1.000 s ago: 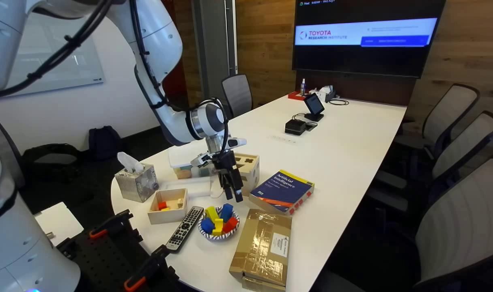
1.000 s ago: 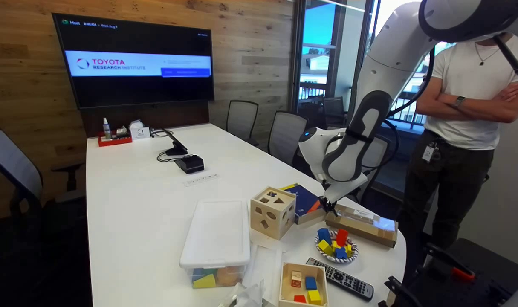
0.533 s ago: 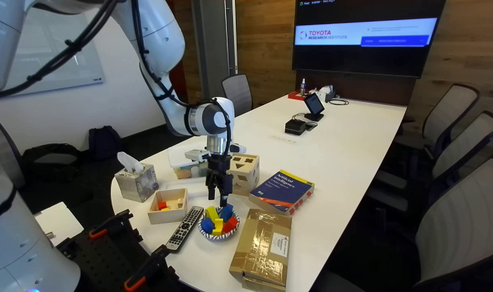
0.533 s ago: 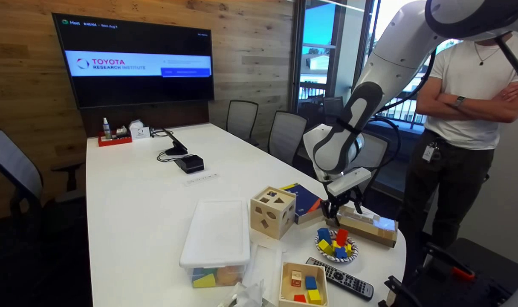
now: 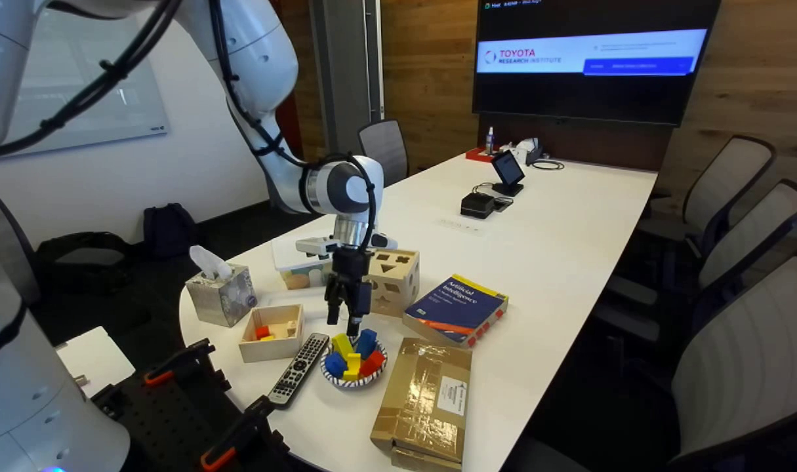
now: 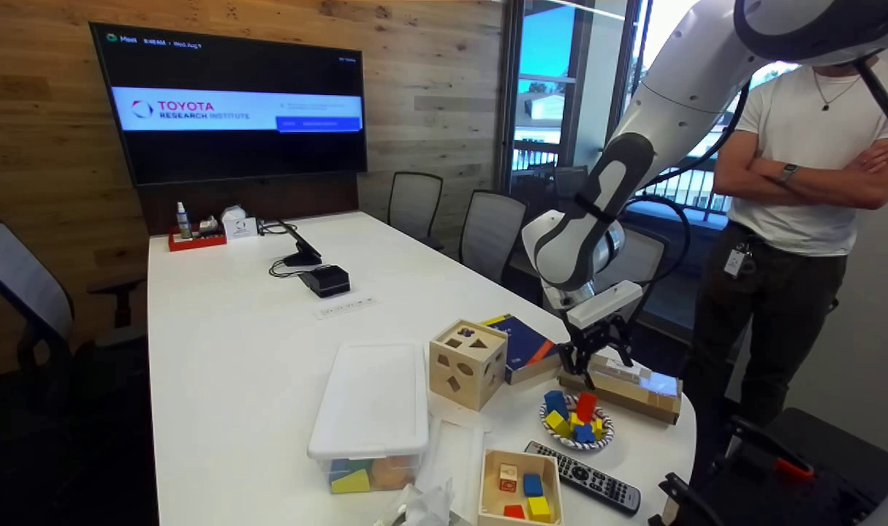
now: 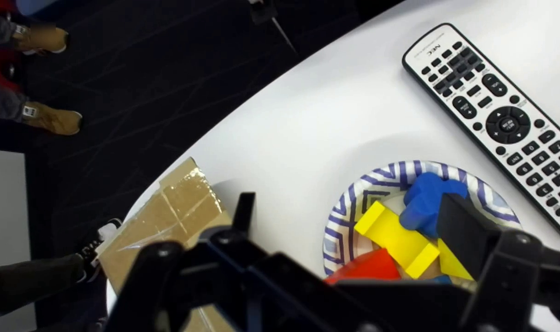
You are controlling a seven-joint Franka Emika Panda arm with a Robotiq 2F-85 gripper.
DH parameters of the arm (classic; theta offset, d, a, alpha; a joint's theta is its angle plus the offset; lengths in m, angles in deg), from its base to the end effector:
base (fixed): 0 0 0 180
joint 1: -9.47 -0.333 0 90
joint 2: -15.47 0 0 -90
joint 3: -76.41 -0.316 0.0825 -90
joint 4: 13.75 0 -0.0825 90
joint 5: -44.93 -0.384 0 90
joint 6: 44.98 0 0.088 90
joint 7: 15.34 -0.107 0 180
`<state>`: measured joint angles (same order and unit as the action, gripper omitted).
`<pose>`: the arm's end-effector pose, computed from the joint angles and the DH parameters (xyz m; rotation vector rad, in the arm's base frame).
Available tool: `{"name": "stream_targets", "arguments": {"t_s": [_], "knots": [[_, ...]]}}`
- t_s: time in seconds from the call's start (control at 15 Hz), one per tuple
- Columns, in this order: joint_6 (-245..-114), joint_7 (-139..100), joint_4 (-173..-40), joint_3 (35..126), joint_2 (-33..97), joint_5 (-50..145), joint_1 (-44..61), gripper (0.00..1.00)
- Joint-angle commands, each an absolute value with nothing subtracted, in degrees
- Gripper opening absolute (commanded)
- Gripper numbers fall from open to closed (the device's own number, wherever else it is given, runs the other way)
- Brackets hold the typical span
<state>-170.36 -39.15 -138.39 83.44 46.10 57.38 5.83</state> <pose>0.4907 -0.0422 0.1149 2.7375 -0.4149 -0.6751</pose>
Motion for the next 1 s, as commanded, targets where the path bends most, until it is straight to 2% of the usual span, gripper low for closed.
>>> {"name": "stream_targets", "arguments": {"t_s": [0.0,0.93], "knots": [[-165.3,-40.5,-136.9,84.7,46.1,58.7,4.5,1.00],[-195.6,-58.7,-143.8,92.6,42.9,69.8,-2.3,1.00]]}}
